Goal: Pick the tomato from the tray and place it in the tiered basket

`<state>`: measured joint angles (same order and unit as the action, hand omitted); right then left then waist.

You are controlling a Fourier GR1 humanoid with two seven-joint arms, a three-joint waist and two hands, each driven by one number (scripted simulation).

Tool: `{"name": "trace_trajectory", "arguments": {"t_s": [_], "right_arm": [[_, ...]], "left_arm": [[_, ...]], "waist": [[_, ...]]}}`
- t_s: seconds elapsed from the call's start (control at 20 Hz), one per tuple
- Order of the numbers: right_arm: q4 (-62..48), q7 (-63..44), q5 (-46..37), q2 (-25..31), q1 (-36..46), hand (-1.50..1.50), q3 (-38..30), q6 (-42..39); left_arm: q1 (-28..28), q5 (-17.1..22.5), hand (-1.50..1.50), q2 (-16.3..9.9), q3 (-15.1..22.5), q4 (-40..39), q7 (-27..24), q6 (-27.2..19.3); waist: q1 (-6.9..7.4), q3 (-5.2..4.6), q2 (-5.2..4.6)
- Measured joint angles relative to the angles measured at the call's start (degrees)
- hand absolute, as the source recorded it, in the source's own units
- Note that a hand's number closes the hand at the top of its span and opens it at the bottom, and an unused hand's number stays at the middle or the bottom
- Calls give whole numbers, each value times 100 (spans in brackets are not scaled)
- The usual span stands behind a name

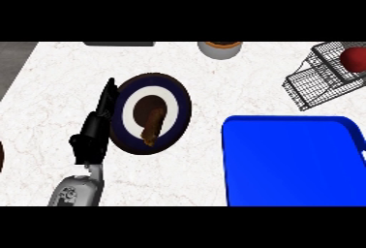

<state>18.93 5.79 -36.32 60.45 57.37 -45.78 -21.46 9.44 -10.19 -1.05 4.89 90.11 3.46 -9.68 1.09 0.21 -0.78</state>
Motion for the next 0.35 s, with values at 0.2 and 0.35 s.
{"name": "trace_trajectory", "arguments": {"t_s": [0.2,0.35], "right_arm": [[-407,384,337,574,-570,-150,-441,-403],[-649,709,507,905,-1021,-150,-666,-725]], "left_arm": [[-75,9,0,-26,-35,45,-23,-5],[-110,52,0,-36,-72,73,-25,8]], "waist": [[-43,14,-6],[-67,25,-13]]}}
